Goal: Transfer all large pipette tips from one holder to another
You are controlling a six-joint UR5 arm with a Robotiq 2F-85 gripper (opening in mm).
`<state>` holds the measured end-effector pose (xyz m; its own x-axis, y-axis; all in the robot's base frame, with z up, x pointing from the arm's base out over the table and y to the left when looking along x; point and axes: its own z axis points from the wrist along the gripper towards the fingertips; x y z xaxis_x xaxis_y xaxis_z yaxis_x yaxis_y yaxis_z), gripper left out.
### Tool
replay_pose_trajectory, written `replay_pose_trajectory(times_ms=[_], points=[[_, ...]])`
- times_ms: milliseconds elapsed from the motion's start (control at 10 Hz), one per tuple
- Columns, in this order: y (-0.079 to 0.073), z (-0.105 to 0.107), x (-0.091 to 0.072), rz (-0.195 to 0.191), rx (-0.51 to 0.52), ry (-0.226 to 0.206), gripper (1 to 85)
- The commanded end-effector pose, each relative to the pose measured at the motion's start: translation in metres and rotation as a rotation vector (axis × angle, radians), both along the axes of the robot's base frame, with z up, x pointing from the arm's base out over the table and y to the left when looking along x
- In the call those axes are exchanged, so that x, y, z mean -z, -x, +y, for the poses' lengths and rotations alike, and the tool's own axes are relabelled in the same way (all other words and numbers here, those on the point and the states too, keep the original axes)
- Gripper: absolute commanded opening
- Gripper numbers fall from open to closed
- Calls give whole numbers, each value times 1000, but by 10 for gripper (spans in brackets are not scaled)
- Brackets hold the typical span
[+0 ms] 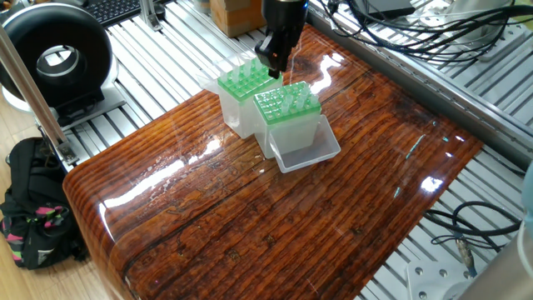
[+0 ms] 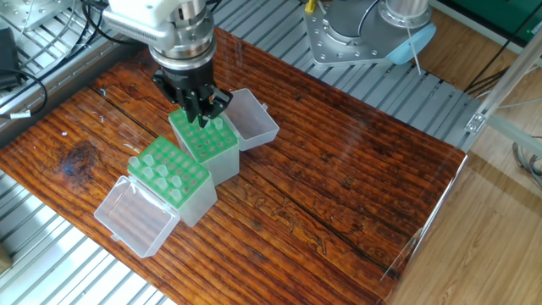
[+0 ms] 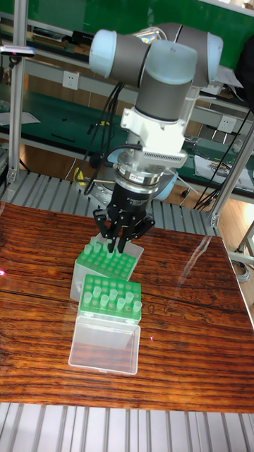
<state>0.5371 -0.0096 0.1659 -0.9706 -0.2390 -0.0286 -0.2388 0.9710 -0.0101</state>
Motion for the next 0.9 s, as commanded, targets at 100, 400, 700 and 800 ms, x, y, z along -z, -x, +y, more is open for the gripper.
replay_pose_trajectory(times_ms=[100,400,700,800], points=[[3,2,10,8,9,-19,253],[15,3,10,54,4,-22,257],[18,2,11,65,9,-19,257],[18,2,12,65,9,-16,257]])
